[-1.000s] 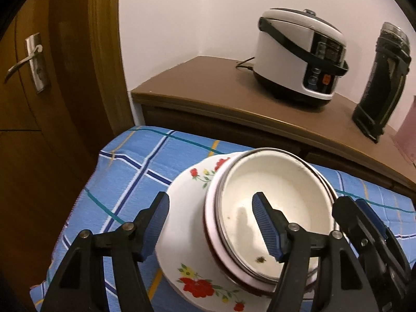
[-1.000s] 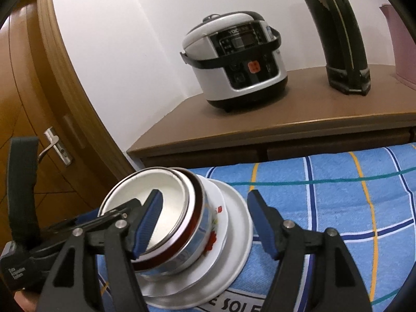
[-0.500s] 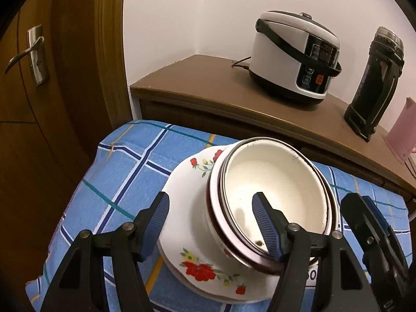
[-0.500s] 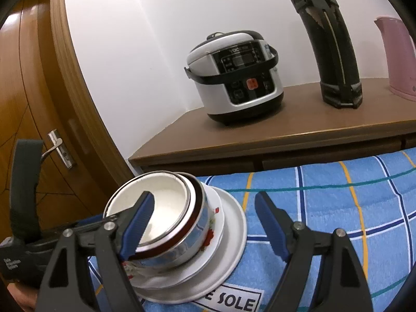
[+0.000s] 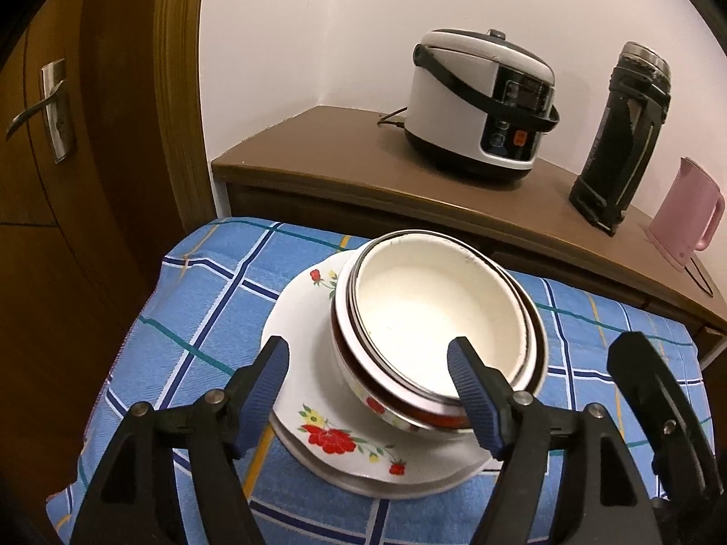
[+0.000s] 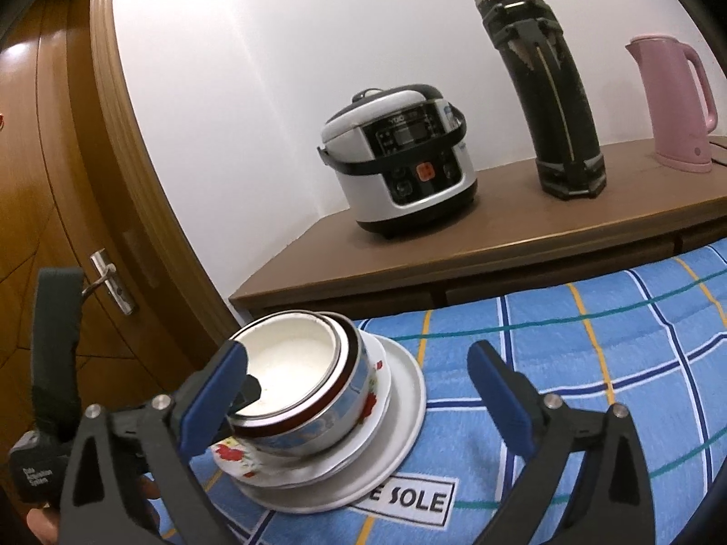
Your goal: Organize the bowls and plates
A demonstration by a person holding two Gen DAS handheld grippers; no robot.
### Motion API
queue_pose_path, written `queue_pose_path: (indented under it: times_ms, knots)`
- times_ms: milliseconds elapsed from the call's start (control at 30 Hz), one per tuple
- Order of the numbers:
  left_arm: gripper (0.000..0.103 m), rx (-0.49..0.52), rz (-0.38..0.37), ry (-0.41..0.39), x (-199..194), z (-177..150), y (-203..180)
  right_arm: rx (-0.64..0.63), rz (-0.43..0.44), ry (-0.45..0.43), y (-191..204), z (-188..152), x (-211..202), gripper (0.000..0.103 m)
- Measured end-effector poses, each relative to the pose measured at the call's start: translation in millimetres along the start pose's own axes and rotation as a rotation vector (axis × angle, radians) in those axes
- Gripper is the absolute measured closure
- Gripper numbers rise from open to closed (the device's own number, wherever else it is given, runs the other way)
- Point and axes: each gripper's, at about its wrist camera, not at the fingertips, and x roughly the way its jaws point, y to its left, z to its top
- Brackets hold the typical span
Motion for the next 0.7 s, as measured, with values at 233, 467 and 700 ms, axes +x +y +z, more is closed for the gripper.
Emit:
queue_pose_path:
  times_ms: [233,467,700]
  knots:
    - [0.028,-0.008,-0.001,-0.017,-15.0,-7.9,2.2,0.003,0.010,-0.006,7.4,-1.6,-13.1,0.003]
    - [0.027,0.010,0.030,-0.055,-31.9,-13.9,-1.8,-0.005,0.014,-0.019,15.7,-2.8,-28.4,0.002]
    - [0.027,0.006,0.043,-0.090,-47.9,-20.1,-0.1,-0.004,0.012,-0.057,17.8,-2.8,-50.6,0.001]
